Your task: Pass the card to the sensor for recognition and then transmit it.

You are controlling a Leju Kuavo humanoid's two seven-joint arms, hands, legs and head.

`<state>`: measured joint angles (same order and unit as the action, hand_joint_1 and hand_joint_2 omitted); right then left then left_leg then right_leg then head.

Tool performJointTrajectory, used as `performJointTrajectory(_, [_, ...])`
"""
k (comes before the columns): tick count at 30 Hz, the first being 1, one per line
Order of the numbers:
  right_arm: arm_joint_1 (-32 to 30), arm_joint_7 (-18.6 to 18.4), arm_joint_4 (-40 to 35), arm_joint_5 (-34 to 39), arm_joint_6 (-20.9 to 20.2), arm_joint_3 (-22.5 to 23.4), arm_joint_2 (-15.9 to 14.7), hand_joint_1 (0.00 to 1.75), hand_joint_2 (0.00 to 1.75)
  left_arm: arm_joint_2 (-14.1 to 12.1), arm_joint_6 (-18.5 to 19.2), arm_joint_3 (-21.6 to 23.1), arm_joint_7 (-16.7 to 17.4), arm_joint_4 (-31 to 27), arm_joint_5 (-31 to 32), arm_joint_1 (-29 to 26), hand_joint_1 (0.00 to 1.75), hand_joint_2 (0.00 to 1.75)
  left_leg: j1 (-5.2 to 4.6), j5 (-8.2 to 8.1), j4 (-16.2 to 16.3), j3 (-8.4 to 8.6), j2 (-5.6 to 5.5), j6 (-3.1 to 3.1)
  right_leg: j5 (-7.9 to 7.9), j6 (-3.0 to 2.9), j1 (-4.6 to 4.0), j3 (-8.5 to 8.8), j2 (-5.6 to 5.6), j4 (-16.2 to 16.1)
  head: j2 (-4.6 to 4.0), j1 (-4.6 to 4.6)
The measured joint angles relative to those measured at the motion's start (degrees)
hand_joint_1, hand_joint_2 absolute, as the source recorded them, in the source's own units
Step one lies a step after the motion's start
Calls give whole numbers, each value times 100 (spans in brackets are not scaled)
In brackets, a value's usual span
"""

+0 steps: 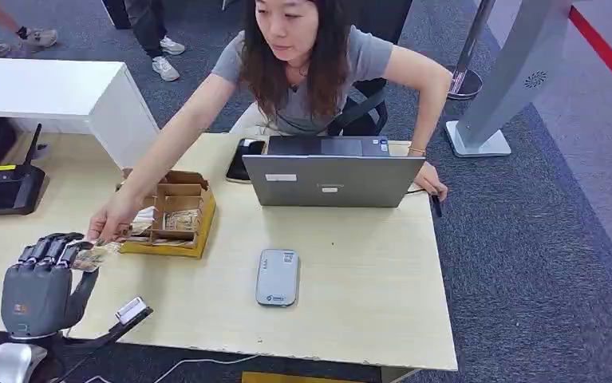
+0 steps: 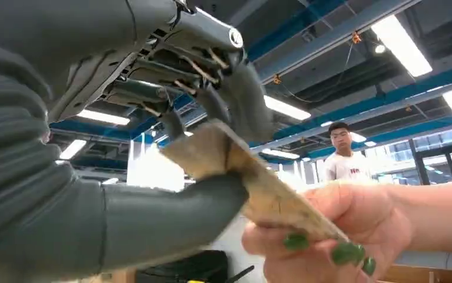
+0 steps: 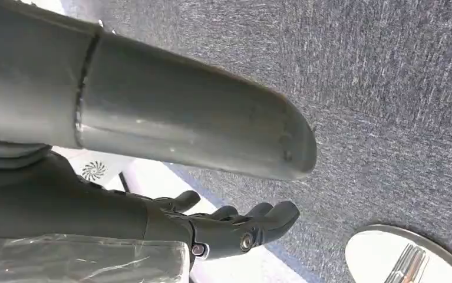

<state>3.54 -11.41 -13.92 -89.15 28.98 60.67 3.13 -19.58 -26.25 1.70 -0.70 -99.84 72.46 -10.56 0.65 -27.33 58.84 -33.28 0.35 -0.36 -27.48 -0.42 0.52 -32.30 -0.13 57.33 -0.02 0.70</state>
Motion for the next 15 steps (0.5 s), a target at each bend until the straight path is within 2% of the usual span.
performJointTrajectory(15, [-7, 0, 0, -52, 13, 0, 0, 0, 0, 22, -61, 0, 63, -2, 72, -52, 175, 175, 0, 0, 0, 0, 0, 0, 0, 0, 0, 0, 0, 0, 0, 0])
